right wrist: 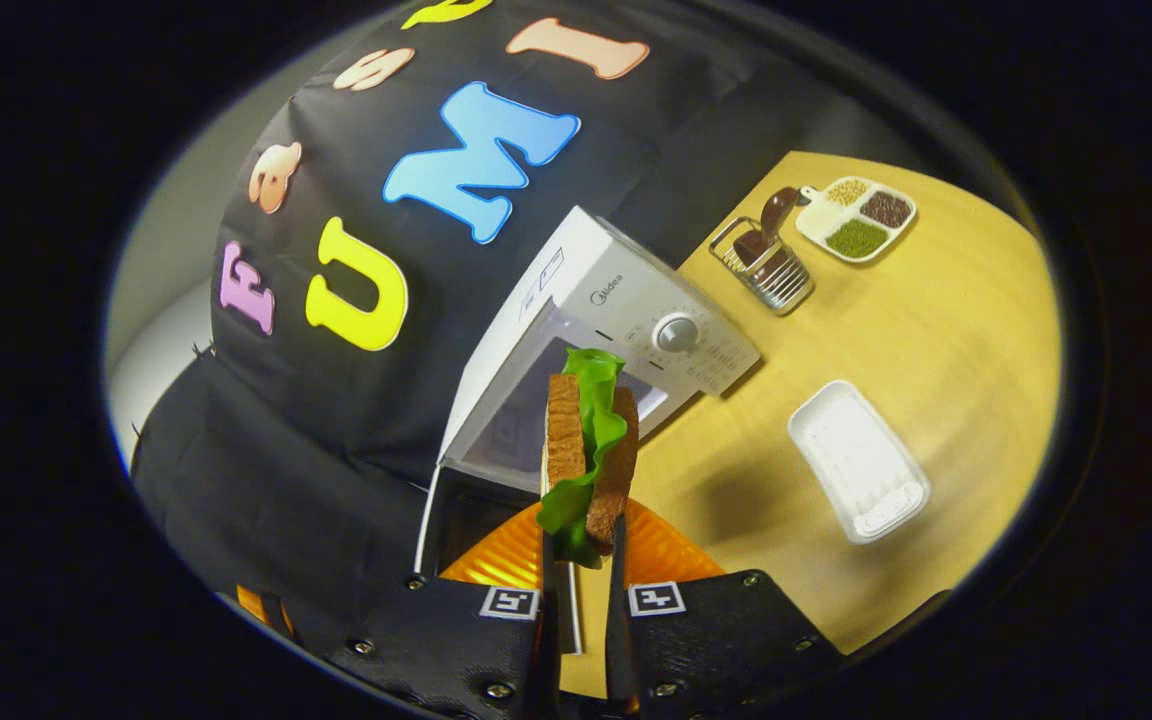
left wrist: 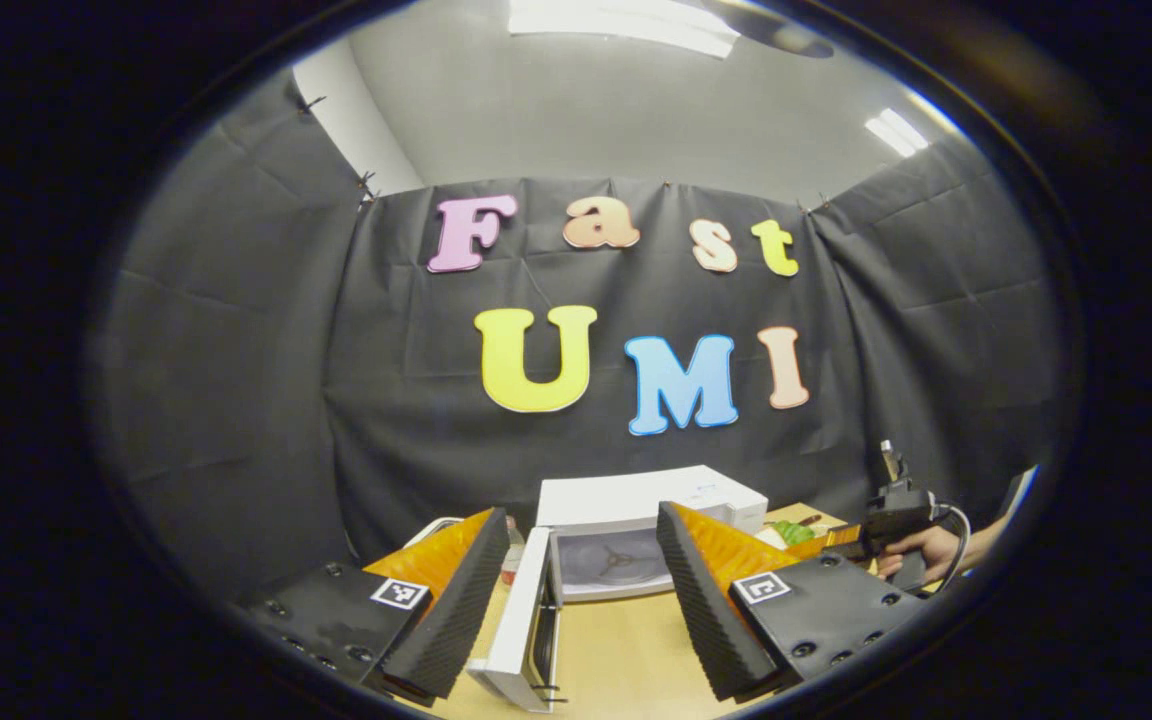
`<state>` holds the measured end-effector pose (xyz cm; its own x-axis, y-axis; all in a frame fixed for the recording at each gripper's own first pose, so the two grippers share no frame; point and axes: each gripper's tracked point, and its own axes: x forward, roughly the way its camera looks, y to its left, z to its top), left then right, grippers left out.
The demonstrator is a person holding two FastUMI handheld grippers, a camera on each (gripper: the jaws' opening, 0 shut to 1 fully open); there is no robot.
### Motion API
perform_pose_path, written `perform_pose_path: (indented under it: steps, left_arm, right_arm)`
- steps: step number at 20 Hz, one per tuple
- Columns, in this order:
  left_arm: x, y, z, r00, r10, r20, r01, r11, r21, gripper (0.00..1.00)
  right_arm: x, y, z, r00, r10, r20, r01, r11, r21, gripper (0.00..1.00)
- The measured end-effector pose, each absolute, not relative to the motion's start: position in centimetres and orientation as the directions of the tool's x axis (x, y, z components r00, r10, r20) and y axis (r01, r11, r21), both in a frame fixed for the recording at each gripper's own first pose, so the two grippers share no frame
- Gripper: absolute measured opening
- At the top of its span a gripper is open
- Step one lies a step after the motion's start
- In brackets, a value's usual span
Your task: Open the microwave oven with the left hand, put the food in, and close the microwave oven.
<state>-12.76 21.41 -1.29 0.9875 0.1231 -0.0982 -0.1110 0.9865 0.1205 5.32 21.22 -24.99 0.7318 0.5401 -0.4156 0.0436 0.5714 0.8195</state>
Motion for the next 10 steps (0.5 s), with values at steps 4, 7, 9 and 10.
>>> perform_pose_path:
  steps: [4, 7, 9, 10]
  left_arm:
    - [-13.3, 23.1, -0.4, 0.982, 0.164, -0.090, -0.153, 0.981, 0.122, 0.96]
    - [-13.6, 24.3, -0.2, 0.972, 0.219, -0.083, -0.207, 0.969, 0.132, 0.98]
    - [-13.7, 24.6, -0.4, 0.963, 0.254, -0.092, -0.240, 0.961, 0.140, 0.98]
    - [-13.9, 24.9, -0.2, 0.959, 0.270, -0.091, -0.255, 0.956, 0.146, 0.98]
  right_arm:
    - [7.7, 25.1, -26.6, 0.731, 0.548, -0.406, 0.115, 0.488, 0.865, 0.18]
    - [10.2, 27.2, -27.9, 0.753, 0.526, -0.396, 0.158, 0.439, 0.884, 0.18]
    - [12.5, 28.5, -29.0, 0.772, 0.494, -0.400, 0.202, 0.407, 0.891, 0.18]
    - [13.6, 29.2, -29.6, 0.781, 0.479, -0.401, 0.220, 0.390, 0.894, 0.18]
